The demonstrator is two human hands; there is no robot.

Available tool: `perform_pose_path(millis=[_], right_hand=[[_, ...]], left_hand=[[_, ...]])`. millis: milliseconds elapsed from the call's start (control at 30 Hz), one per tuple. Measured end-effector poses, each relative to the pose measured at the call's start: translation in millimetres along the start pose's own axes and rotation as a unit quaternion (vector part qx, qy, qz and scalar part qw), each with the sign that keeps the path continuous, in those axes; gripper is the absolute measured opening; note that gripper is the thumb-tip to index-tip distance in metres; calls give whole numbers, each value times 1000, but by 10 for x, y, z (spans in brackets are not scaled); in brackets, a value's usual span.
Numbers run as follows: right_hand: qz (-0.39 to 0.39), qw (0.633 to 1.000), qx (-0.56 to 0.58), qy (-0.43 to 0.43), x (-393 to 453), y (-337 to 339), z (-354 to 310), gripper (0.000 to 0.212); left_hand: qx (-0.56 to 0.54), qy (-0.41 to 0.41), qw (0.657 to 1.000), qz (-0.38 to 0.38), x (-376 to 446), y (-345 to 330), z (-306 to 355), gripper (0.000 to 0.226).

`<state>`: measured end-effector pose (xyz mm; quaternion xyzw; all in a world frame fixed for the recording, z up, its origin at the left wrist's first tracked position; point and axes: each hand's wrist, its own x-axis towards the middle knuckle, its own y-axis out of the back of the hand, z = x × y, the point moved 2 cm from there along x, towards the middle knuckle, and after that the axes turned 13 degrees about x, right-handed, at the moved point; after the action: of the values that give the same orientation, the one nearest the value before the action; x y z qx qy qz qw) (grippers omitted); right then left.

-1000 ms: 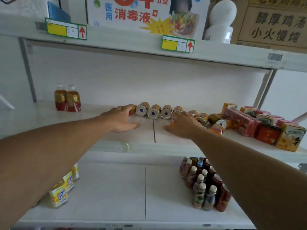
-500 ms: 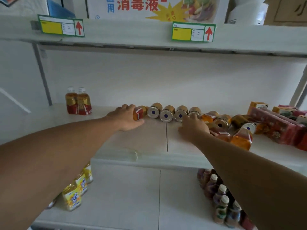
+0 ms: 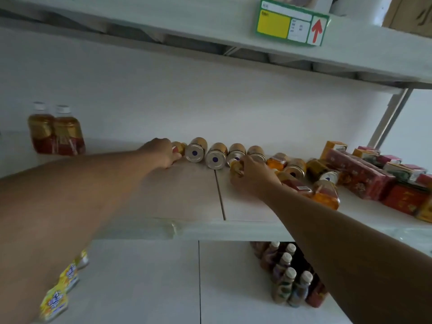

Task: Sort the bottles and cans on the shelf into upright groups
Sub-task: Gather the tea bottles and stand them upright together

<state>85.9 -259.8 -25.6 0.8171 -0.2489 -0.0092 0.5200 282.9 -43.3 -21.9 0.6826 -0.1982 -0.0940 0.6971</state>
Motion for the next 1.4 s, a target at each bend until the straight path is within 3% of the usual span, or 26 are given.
perform_pose_path(millis=[167, 333, 400, 533, 700, 833, 967, 1200, 1400], right_hand=[[-8, 999, -29, -21, 33, 44, -96, 35], [-71, 993, -80, -57, 56, 153, -203, 23], [-98, 987, -116, -58, 38, 193, -234, 29], [-102, 984, -113, -91, -40, 254, -274, 43], [-45, 996, 63, -41, 2, 317, -347, 31], [5, 962, 271, -12, -3, 339, -496, 30], [-49, 899, 434, 22, -38, 82, -751, 40], [-122, 872, 472, 42, -209, -451, -1351, 45], [-104, 892, 436, 61, -357, -702, -2055, 31]], left_hand=[[35, 5, 998, -60, -92, 138, 24, 31], [99, 14, 976, -195, -372, 416, -64, 43], [98, 23, 970, -220, -483, 463, -103, 49], [90, 30, 982, -163, -667, 519, -116, 61], [-41, 75, 991, -99, -840, 580, -252, 63], [-185, 109, 977, 0, -970, 675, -420, 55], [-330, 124, 934, 56, -1187, 621, -609, 45], [-352, 152, 923, 31, -1768, 581, -1239, 58], [-368, 157, 915, 51, -2105, 608, -1946, 51]])
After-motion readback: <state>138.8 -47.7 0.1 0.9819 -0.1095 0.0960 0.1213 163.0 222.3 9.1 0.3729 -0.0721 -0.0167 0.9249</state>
